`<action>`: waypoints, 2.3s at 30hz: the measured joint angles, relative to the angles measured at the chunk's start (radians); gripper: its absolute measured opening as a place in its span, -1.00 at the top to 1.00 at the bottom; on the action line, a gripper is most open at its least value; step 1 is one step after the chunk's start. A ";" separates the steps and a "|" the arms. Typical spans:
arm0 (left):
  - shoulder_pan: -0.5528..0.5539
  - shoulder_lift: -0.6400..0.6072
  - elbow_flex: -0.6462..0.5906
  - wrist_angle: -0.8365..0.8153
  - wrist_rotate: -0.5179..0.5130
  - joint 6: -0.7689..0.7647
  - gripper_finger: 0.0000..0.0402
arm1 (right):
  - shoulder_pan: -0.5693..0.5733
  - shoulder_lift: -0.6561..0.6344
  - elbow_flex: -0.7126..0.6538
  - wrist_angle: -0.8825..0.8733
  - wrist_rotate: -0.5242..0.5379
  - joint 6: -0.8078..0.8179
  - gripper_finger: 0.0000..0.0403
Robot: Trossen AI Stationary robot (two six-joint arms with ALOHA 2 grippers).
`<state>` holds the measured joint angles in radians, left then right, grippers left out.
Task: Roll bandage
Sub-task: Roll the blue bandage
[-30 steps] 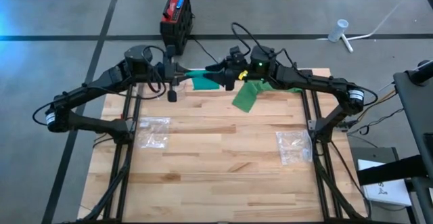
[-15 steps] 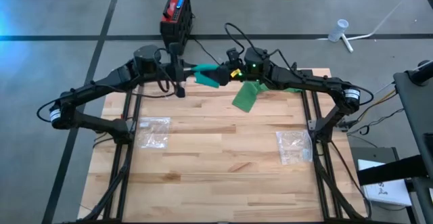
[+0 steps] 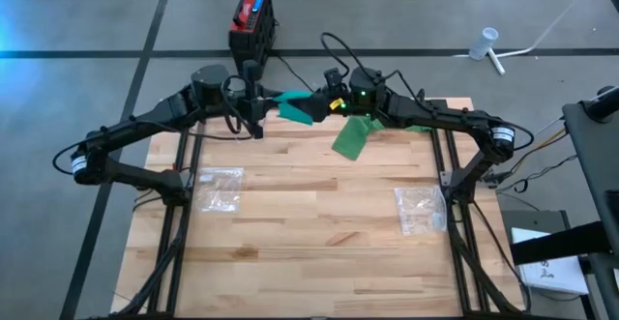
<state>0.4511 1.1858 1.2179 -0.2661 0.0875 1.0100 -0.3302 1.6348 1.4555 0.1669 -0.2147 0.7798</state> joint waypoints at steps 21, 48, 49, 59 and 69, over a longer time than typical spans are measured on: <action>0.027 -0.025 -0.001 -0.005 0.016 -0.338 -0.45 | 0.063 -0.006 0.002 -0.033 0.134 -0.783 0.86; 0.091 -0.034 -0.001 -0.055 0.087 -0.352 0.93 | 0.134 -0.030 0.001 -0.197 0.171 -1.036 0.91; 0.104 -0.034 -0.001 -0.062 0.075 -0.355 0.92 | 0.142 -0.037 0.001 -0.196 0.164 -1.042 0.91; 0.123 -0.073 -0.001 -0.071 0.288 -0.411 0.98 | 0.151 -0.076 0.001 -0.240 0.184 -1.054 0.91; 0.076 -0.040 -0.001 -0.075 0.472 -0.434 0.76 | 0.145 -0.076 0.001 -0.252 0.204 -1.082 0.91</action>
<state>0.5266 1.1457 1.2168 -0.3410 0.5595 0.5762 -0.1849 1.5589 1.4563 -0.0847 -0.0104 -0.3023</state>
